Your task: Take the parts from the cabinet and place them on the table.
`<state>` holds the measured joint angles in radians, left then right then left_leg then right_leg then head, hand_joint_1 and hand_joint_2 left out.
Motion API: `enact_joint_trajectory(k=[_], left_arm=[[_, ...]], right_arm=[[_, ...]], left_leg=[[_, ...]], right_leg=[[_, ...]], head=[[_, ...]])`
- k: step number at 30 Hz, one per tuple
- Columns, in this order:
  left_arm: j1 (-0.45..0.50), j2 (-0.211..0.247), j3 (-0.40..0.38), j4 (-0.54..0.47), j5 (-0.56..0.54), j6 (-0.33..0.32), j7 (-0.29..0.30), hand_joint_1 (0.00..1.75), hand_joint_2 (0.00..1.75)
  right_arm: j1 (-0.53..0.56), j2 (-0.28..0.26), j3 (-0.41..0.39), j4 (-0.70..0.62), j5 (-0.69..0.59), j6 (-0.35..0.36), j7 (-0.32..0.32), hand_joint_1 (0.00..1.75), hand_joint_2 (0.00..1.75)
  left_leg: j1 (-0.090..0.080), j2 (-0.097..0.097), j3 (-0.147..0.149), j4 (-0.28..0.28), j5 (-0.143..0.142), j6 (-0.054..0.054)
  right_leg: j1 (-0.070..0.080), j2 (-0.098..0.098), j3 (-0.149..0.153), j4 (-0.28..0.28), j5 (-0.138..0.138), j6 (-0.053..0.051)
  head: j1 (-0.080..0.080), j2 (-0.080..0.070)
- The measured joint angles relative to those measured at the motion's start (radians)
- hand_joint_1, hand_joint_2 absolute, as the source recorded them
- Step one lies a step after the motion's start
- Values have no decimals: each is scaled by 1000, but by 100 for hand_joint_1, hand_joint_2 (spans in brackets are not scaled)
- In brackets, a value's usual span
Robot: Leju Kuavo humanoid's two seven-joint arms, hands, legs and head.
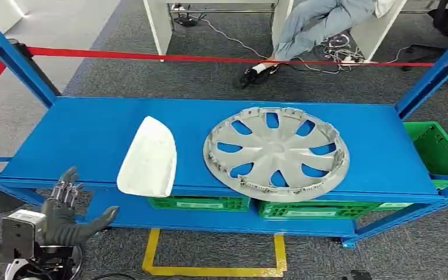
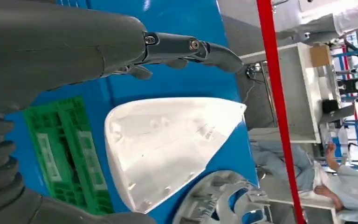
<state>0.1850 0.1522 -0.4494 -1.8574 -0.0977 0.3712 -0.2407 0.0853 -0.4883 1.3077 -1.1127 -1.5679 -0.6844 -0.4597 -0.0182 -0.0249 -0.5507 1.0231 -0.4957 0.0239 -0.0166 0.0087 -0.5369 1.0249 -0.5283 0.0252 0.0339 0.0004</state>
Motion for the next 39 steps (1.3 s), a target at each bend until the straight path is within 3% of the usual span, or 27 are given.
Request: enact_joint_trajectory(k=[2,6,9,12,21,39], left_arm=[[0,0,0,2,-36,0,13,0,175],[-15,1,-4,15,-194,-45,113,0,175],[-27,23,-28,42,-337,-92,183,0,175],[-38,44,-50,68,-419,-117,211,0,175],[-80,66,-100,106,-589,-166,245,0,175],[-125,70,-133,161,-718,-168,269,0,175]], right_arm=[[-1,0,2,2,0,1,0,0,0],[-11,0,10,8,4,11,3,0,0],[-20,0,26,13,7,24,5,0,0],[-27,0,43,22,4,34,6,0,0],[-51,0,75,38,3,45,6,0,0],[-64,3,104,58,7,51,6,0,0]], left_leg=[[0,0,0,0,0,0],[0,0,0,0,0,0],[0,0,0,0,0,0],[0,0,0,0,0,0],[0,0,0,0,0,0],[0,0,0,0,0,0]], right_leg=[[0,0,0,0,0,0],[0,0,0,0,0,0],[0,0,0,0,0,0],[0,0,0,0,0,0],[0,0,0,0,0,0],[0,0,0,0,0,0]], head=[[0,0],[0,0],[0,0],[0,0],[0,0],[0,0]])
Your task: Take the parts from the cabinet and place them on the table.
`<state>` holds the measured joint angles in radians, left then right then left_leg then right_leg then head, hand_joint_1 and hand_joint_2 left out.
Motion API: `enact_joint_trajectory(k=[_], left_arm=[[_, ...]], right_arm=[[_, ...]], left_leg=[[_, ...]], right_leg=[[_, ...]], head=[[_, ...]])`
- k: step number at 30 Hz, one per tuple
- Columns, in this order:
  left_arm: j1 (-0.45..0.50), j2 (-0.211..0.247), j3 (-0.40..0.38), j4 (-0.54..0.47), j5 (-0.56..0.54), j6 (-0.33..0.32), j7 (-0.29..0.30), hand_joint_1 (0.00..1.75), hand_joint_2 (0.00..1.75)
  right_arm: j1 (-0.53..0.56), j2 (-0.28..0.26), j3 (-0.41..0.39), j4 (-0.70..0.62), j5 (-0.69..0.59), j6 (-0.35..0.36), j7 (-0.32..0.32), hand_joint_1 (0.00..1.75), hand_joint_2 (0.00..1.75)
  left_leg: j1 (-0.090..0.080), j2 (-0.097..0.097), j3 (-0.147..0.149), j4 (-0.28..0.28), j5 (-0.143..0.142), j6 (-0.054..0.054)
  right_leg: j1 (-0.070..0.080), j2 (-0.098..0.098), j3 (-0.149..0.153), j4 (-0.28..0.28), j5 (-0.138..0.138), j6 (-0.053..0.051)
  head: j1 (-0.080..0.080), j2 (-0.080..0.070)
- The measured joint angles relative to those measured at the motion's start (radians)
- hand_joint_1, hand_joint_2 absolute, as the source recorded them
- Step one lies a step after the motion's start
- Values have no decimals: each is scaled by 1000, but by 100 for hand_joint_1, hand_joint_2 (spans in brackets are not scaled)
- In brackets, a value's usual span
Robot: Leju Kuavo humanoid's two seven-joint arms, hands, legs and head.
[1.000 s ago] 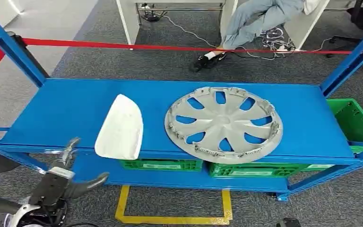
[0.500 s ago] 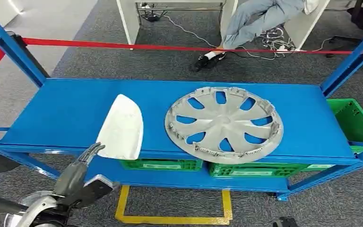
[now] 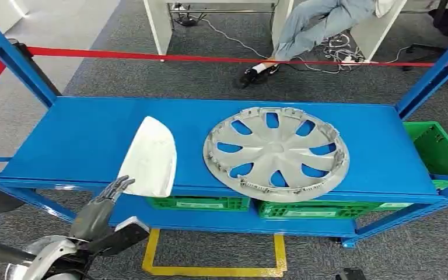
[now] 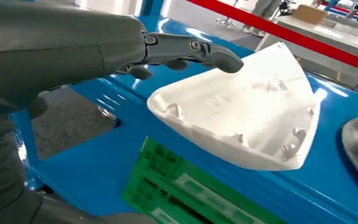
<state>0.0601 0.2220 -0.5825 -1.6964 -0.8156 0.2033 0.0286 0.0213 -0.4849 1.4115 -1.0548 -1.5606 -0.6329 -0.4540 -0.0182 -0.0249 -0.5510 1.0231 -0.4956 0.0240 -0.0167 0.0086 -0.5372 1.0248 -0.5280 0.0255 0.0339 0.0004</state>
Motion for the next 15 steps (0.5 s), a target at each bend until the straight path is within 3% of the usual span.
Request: enact_joint_trajectory(k=[15], left_arm=[[-123,16,-6,119,-95,-4,44,0,175]], right_arm=[[-14,0,23,1,8,-5,15,0,0]], left_leg=[[0,0,0,0,1,0]], right_leg=[[0,0,0,0,0,0]], head=[[0,0]])
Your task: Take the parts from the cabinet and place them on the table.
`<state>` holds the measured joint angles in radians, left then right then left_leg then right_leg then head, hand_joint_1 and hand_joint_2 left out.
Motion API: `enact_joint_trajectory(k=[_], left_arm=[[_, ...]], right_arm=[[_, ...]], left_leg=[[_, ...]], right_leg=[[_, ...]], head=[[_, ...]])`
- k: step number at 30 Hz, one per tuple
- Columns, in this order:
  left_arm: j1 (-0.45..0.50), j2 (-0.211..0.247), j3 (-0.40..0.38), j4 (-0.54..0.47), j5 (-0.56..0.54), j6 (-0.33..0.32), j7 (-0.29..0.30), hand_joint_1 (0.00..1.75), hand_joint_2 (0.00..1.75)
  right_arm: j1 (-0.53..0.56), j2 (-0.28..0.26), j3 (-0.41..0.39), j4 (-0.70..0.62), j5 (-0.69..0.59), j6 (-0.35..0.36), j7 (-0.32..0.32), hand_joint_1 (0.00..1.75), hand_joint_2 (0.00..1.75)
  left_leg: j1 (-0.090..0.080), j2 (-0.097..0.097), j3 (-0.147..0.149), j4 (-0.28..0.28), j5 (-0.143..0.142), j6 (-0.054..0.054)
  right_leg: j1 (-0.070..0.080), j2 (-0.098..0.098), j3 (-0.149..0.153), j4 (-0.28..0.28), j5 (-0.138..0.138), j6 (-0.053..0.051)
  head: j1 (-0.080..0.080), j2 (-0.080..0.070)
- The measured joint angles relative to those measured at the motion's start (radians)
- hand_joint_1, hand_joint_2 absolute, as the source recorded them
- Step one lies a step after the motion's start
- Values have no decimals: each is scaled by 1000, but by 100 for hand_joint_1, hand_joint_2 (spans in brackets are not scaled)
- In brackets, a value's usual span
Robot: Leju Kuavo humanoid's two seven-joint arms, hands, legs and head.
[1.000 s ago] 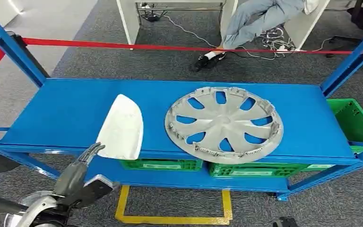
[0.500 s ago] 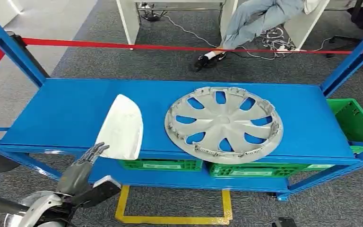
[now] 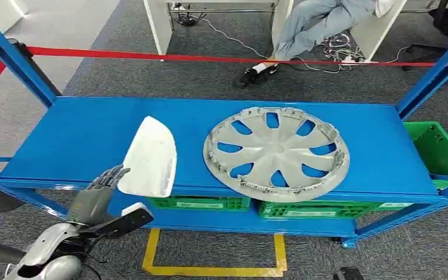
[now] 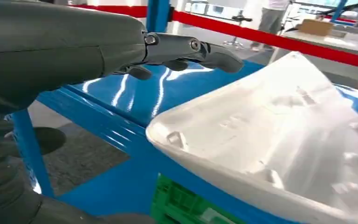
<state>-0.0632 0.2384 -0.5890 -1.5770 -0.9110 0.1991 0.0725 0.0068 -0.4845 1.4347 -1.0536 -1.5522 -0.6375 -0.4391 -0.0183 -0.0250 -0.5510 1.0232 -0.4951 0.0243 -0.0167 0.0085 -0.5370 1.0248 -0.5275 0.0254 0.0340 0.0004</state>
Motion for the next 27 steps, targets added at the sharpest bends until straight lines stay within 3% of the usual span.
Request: enact_joint_trajectory(k=[15,27], left_arm=[[-31,1,8,80,-48,21,11,0,175],[-76,-6,-10,121,-100,-10,27,0,175]], right_arm=[[-1,0,13,-3,-9,-6,10,0,0],[-9,0,21,-6,2,14,11,0,0]], left_leg=[[0,0,0,0,0,0],[0,0,0,0,0,0]], right_leg=[[0,0,0,0,0,0],[0,0,0,0,0,0]], head=[[0,0],[0,0]])
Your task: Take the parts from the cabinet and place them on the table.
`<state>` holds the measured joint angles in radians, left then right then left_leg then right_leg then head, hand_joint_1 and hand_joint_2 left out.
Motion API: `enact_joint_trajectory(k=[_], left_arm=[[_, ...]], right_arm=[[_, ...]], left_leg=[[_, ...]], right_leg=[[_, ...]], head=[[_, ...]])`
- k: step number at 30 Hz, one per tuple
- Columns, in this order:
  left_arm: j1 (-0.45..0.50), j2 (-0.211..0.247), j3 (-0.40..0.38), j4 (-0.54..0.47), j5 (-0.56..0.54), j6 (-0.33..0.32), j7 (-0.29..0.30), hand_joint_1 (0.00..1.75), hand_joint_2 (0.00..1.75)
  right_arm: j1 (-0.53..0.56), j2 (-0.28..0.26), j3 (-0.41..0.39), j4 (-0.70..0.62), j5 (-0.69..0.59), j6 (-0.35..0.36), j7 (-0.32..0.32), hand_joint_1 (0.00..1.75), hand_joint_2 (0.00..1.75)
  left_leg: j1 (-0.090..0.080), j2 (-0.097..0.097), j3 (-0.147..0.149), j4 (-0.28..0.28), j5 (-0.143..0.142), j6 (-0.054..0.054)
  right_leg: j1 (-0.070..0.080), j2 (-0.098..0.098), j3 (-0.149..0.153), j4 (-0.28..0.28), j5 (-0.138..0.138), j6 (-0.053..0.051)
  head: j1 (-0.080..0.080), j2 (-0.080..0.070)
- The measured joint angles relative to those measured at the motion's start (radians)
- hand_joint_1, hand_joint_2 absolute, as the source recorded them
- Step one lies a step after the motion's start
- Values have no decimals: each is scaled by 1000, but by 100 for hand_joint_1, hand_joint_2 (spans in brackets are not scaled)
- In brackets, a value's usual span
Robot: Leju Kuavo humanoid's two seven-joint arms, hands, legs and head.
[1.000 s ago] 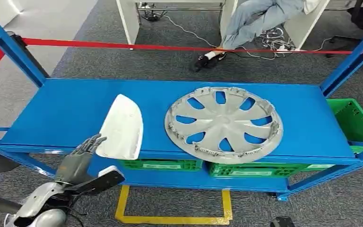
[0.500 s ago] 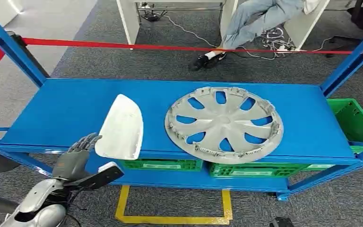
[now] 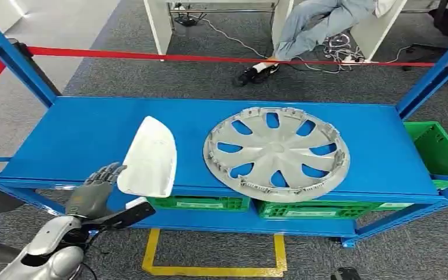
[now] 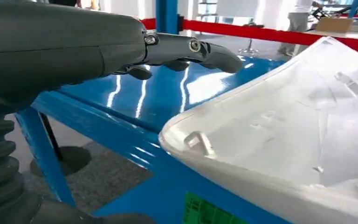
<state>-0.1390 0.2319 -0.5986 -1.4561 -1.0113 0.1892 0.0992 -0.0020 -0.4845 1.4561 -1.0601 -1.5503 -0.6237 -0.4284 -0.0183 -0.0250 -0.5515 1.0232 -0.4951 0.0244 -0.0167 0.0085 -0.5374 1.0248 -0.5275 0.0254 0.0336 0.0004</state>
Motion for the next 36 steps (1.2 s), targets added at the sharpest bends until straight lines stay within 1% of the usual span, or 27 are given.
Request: enact_joint_trajectory(k=[7,12,20,26,36], left_arm=[[-23,-11,-24,24,-16,-4,-2,0,175],[-31,-19,-42,50,-24,8,-14,0,175],[-48,-43,-76,64,-23,-6,-16,0,175],[-49,-52,-98,72,-21,-11,-16,0,175],[-57,-55,-124,80,-21,-16,-16,0,175]], right_arm=[[-1,0,6,5,2,4,2,0,0],[-1,0,14,13,3,16,2,0,0],[-9,0,19,15,3,14,2,0,0],[-14,0,22,21,7,23,2,0,0],[-19,5,24,31,10,29,4,0,0]], left_leg=[[0,0,0,0,0,0],[0,0,0,0,0,0],[0,0,0,0,0,0],[0,0,0,0,0,0],[0,0,0,0,0,0]], right_leg=[[0,0,0,0,0,0],[0,0,0,0,0,0],[0,0,0,0,0,0],[0,0,0,0,0,0],[0,0,0,0,0,0]], head=[[0,0],[0,0],[0,0],[0,0],[0,0]])
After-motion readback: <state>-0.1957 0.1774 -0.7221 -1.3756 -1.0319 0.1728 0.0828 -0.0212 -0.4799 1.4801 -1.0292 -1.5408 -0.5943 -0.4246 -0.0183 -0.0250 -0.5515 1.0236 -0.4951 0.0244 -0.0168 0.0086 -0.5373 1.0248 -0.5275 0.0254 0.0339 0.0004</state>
